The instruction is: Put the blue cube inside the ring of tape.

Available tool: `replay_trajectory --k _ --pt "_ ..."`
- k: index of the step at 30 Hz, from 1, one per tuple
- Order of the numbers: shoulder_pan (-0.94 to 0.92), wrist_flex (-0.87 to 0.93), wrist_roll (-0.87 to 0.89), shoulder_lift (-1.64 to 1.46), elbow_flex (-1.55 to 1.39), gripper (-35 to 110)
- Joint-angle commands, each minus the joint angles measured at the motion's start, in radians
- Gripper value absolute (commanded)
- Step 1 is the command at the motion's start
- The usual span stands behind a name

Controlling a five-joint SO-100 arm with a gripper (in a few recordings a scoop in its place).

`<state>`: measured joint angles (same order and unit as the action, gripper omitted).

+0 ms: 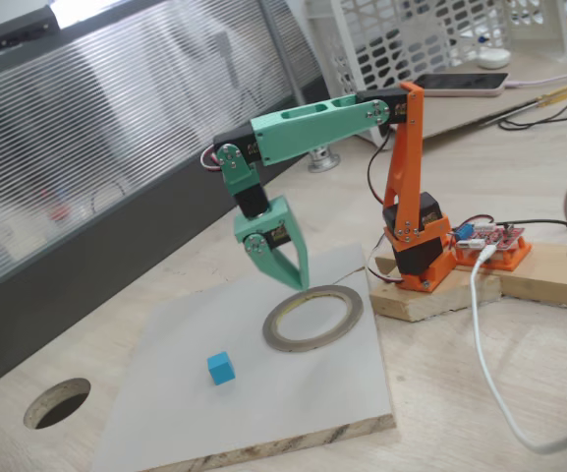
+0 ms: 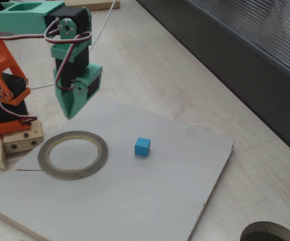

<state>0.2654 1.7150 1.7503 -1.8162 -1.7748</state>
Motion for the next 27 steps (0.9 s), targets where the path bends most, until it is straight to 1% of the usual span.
replay_trajectory --k 1,6,19,27 --pt "0.049 -0.077 0.014 0.005 0.018 1" --pt "0.046 -0.138 0.014 0.14 0.058 1" --pt "0.04 -0.127 0.014 0.517 0.676 1" --pt "0.038 -0.127 0.014 0.658 0.884 1"
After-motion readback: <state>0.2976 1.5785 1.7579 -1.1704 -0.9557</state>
